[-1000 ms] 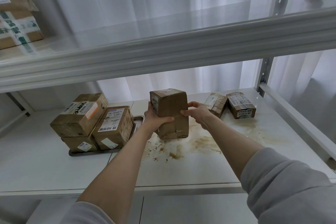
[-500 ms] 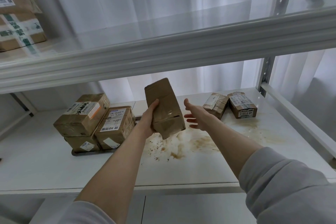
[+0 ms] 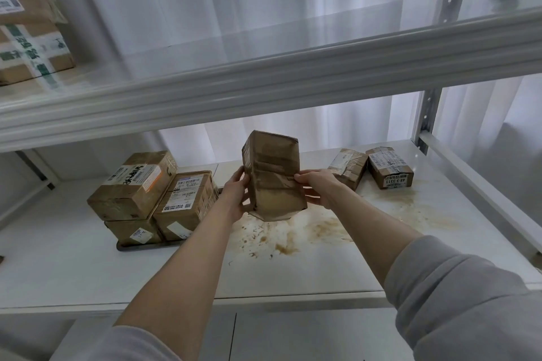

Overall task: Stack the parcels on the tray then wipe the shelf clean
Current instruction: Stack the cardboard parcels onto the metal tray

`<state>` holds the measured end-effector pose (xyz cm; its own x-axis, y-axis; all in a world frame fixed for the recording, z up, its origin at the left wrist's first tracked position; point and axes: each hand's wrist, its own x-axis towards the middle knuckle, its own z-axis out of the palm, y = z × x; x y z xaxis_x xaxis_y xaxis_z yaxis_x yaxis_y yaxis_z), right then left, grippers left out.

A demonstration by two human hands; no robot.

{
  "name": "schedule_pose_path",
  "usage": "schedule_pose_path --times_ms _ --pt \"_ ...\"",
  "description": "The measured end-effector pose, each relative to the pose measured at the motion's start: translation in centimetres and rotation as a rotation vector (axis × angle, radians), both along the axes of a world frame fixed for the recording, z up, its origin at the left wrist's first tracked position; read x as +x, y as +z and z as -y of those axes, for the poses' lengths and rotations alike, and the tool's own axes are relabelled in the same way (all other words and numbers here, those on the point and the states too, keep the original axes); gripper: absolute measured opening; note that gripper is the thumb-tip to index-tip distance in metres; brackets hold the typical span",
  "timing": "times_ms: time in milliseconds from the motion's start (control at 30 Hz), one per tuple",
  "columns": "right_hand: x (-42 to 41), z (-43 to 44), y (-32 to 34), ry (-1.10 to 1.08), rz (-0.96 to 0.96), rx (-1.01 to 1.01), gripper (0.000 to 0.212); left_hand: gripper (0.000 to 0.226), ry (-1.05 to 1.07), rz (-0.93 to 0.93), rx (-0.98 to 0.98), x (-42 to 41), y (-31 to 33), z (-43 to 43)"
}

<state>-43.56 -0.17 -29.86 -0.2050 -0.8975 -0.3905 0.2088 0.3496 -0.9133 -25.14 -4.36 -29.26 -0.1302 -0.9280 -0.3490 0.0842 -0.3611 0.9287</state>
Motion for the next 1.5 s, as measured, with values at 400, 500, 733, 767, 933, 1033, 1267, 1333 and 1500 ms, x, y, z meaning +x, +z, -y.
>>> schedule_pose_path --times_ms 400,500,733,767,933,1033,1267,1333,1500 --pt "-0.1 0.4 -0.3 -0.055 -0.019 -0.057 0.018 0.082 -0.207 0.013 0.018 0.2 0.2 -0.2" --pt "0.0 0.4 -0.5 -0.068 -0.014 -0.074 0.018 0.049 -0.212 0.024 0.008 0.5 0.0 -0.1" --pt "0.3 1.3 -0.8 -0.061 -0.078 -0.072 0.023 0.037 -0.136 0.057 0.022 0.7 -0.3 -0.2" --pt "0.3 1.4 -0.9 -0.065 -0.085 -0.074 0.023 0.04 -0.124 0.058 0.024 0.8 -0.3 -0.2" --pt "0.7 1.4 -0.3 -0.062 -0.102 -0.085 0.014 0.063 -0.15 0.03 0.035 1.2 -0.4 0.2" --pt "0.8 1.4 -0.3 -0.078 -0.116 -0.084 0.005 0.052 -0.158 0.043 0.035 1.3 -0.2 0.1" --pt "0.7 1.9 -0.7 -0.117 -0.131 -0.08 0.009 0.052 -0.203 0.048 0.047 1.6 -0.1 0.2" --pt "0.8 2.0 -0.8 -0.128 -0.122 -0.083 0.007 0.054 -0.193 0.061 0.031 1.4 -0.1 0.1" --pt "0.9 2.3 -1.2 -0.157 -0.163 -0.063 0.008 0.064 -0.135 0.087 -0.01 0.7 0.4 -0.1"
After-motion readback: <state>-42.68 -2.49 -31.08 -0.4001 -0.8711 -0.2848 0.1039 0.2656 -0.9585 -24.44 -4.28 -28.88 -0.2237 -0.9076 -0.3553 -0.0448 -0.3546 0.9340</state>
